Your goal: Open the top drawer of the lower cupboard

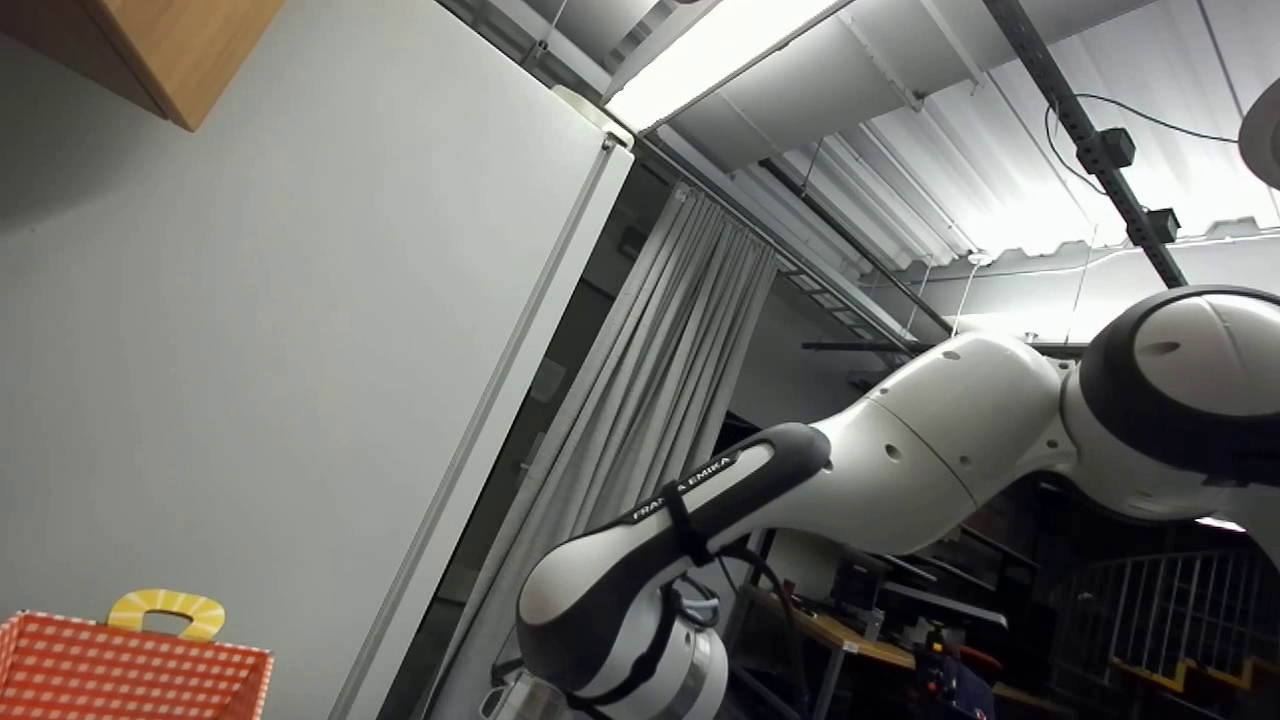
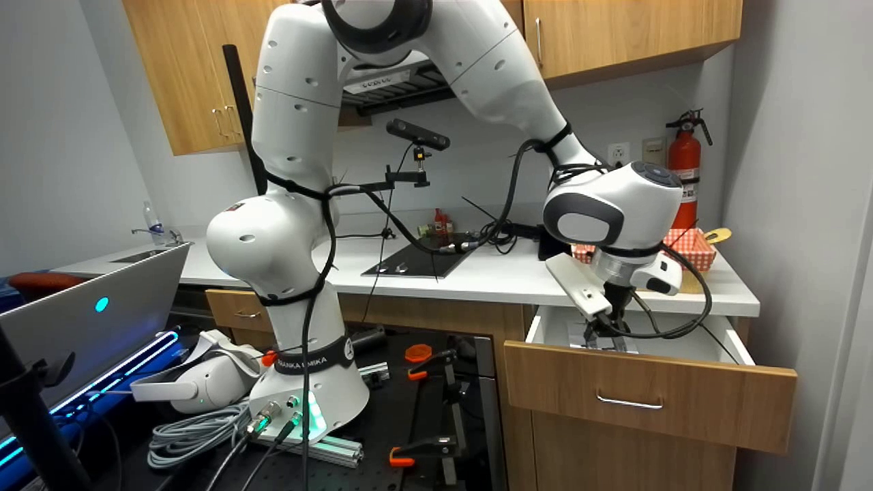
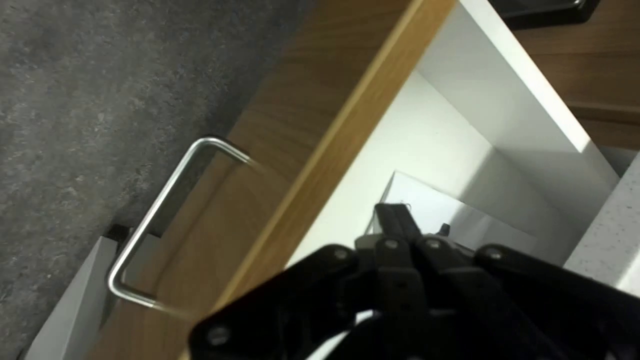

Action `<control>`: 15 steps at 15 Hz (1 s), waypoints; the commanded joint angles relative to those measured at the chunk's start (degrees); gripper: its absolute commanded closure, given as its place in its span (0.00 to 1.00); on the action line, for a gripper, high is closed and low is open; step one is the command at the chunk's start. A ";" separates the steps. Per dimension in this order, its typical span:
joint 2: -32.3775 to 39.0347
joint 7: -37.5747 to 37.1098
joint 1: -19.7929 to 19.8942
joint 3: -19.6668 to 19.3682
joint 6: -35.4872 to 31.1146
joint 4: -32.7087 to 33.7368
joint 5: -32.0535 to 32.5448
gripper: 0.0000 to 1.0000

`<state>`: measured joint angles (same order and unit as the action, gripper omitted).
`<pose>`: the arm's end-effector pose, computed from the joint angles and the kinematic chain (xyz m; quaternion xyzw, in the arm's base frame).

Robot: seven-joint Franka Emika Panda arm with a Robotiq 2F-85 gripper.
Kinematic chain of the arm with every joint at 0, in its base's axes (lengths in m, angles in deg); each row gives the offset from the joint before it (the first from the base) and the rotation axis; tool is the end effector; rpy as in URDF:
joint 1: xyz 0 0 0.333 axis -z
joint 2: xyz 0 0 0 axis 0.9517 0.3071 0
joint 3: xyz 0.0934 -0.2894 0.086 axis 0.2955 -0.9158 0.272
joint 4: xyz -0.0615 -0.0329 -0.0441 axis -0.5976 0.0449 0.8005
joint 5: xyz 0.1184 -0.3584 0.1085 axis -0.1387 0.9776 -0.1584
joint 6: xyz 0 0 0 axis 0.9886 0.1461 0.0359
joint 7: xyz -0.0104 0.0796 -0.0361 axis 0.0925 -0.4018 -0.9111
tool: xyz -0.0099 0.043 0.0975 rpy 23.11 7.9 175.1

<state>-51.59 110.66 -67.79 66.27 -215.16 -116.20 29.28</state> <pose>0.5244 0.0555 0.1817 -0.9702 -0.1527 0.0439 0.1830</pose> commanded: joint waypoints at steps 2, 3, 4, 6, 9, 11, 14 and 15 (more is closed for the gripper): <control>-0.02 -5.32 -1.12 -2.18 -0.31 0.30 9.41 1.00; 0.14 -6.12 -1.03 -2.33 -0.19 0.49 10.88 1.00; 0.28 -6.79 -0.98 -2.30 -0.11 0.75 11.96 1.00; 0.37 -8.20 -0.85 -2.63 0.06 0.93 14.33 1.00; -0.03 -11.13 -1.05 -4.36 0.64 0.77 18.81 1.00; -0.53 -13.61 -1.19 -6.18 1.13 0.41 22.59 1.00; -1.15 -17.59 -1.15 -9.46 1.90 0.13 28.55 1.00; -1.34 -18.78 -1.01 -10.67 1.99 -0.01 30.45 1.00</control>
<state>-51.68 95.58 -68.27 59.47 -214.46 -116.03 54.01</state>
